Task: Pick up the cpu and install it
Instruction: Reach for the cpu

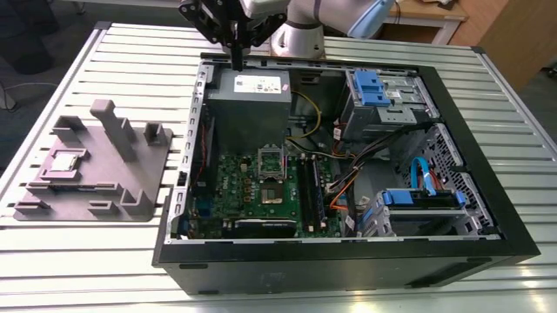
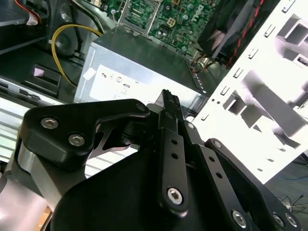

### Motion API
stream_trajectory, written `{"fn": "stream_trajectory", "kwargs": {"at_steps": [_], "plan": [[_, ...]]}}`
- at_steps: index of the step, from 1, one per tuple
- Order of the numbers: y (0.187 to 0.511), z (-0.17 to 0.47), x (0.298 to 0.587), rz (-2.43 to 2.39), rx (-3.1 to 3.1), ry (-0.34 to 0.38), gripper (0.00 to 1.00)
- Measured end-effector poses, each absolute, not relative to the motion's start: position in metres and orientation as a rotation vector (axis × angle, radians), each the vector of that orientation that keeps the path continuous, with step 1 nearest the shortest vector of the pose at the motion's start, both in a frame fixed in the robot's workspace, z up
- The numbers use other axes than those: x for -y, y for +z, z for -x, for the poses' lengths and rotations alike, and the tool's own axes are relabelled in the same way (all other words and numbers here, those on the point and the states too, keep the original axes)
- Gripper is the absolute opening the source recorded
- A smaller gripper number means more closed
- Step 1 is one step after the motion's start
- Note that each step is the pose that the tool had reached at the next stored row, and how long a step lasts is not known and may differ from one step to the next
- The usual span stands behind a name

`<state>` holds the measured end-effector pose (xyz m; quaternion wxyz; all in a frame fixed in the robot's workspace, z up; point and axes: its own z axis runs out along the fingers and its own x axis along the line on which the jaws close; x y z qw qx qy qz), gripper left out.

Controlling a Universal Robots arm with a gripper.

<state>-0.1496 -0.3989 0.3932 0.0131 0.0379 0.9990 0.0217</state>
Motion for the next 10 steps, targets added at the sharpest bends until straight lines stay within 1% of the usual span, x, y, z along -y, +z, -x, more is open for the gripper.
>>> {"fn": "stream_trajectory", "kwargs": {"at_steps": [10], "plan": [[0.393, 0.167, 0.399, -0.118, -3.113, 0.068, 0.11]]}}
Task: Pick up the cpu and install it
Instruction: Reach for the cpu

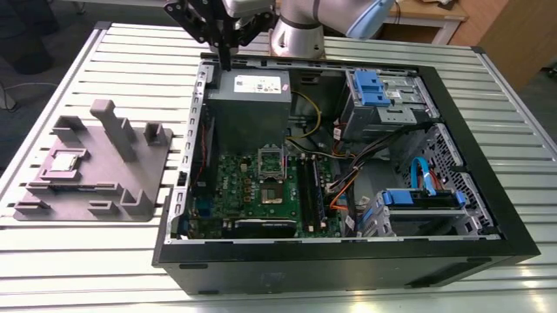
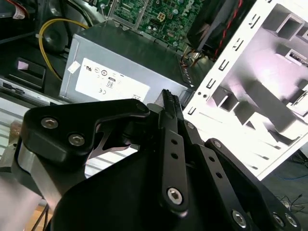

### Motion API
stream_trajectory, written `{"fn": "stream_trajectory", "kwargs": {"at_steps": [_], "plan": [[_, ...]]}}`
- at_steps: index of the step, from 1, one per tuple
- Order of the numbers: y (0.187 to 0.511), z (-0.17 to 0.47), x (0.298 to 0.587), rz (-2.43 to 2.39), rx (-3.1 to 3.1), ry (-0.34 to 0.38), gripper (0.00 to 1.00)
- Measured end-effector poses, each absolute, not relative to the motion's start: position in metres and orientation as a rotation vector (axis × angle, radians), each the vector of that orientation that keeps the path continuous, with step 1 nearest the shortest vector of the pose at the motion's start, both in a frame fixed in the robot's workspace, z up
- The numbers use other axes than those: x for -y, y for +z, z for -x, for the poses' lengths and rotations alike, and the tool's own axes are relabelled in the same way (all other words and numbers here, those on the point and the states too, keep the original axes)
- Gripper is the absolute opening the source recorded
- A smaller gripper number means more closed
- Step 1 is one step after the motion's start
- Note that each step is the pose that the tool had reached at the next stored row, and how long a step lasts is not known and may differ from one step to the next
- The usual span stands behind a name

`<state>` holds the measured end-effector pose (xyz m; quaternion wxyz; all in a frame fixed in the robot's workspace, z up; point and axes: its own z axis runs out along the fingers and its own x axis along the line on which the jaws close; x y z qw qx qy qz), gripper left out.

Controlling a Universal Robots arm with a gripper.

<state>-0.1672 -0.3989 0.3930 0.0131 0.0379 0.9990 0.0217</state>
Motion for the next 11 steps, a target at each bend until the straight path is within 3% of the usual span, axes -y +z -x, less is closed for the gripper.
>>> {"fn": "stream_trajectory", "kwargs": {"at_steps": [11], "plan": [[0.393, 0.1737, 0.3989, -0.118, -3.113, 0.068, 0.11]]}}
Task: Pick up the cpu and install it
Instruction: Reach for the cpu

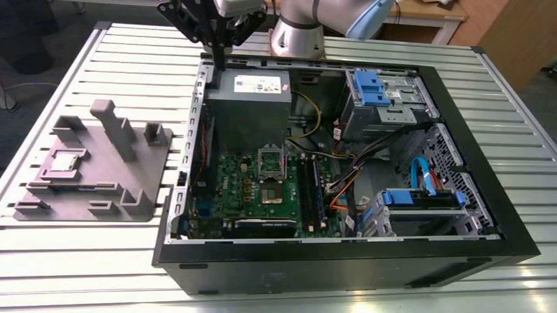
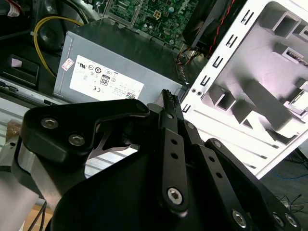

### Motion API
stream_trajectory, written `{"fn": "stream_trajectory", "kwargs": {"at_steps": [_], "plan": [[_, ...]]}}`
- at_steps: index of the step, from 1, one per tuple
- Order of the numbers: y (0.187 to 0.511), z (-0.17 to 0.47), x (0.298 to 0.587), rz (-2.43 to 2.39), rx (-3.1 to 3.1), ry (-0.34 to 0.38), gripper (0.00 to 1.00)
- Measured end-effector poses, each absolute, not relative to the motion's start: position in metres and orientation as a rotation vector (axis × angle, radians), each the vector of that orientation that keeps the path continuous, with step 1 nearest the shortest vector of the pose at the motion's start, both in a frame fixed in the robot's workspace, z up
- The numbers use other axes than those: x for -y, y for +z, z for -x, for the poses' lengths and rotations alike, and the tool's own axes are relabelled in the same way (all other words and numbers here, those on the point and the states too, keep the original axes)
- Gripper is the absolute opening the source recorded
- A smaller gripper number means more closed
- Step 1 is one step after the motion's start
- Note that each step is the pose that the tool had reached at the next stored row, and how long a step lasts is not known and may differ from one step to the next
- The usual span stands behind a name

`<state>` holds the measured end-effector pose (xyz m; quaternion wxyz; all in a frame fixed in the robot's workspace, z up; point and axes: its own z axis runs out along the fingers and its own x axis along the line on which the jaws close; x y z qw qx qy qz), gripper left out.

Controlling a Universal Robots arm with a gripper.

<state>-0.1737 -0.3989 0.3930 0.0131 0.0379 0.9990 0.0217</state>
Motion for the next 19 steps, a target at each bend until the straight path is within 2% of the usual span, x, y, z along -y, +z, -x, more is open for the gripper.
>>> {"fn": "stream_trajectory", "kwargs": {"at_steps": [19], "plan": [[0.393, 0.188, 0.399, -0.118, -3.112, 0.068, 0.11]]}}
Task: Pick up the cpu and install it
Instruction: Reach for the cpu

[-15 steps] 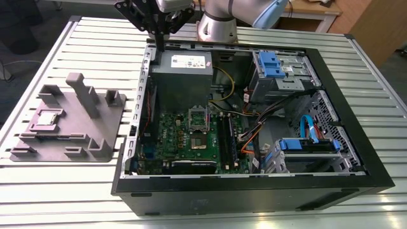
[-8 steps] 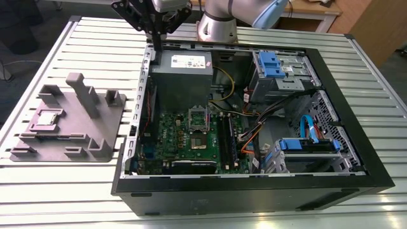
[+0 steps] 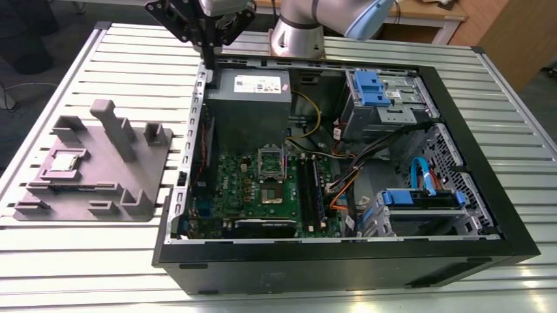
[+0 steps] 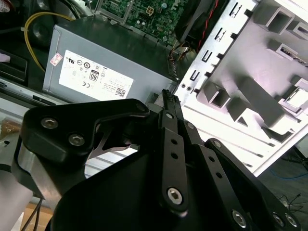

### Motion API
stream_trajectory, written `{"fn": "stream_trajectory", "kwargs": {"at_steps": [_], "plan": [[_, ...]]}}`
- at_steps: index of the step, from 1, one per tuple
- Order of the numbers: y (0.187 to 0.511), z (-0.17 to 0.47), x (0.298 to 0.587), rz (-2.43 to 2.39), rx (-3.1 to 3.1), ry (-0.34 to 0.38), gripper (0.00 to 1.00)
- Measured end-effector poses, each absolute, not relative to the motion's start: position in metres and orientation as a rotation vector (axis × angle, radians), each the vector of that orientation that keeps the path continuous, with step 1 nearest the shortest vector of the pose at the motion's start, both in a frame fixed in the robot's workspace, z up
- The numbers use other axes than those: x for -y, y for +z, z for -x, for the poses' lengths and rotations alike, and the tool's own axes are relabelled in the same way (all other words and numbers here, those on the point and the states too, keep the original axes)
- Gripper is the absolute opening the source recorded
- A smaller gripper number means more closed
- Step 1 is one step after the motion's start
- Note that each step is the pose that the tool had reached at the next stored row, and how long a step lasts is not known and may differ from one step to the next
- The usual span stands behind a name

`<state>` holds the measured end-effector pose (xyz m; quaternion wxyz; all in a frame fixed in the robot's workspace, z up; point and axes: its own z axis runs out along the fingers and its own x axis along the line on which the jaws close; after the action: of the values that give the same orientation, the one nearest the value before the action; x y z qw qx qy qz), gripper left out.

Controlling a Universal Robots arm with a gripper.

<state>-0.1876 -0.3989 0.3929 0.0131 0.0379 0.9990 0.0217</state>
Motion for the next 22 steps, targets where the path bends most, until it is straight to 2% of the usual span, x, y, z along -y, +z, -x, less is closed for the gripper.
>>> {"fn": "stream_trajectory", "kwargs": {"at_steps": [22], "plan": [[0.393, 0.199, 0.399, -0.118, -3.112, 0.068, 0.11]]}}
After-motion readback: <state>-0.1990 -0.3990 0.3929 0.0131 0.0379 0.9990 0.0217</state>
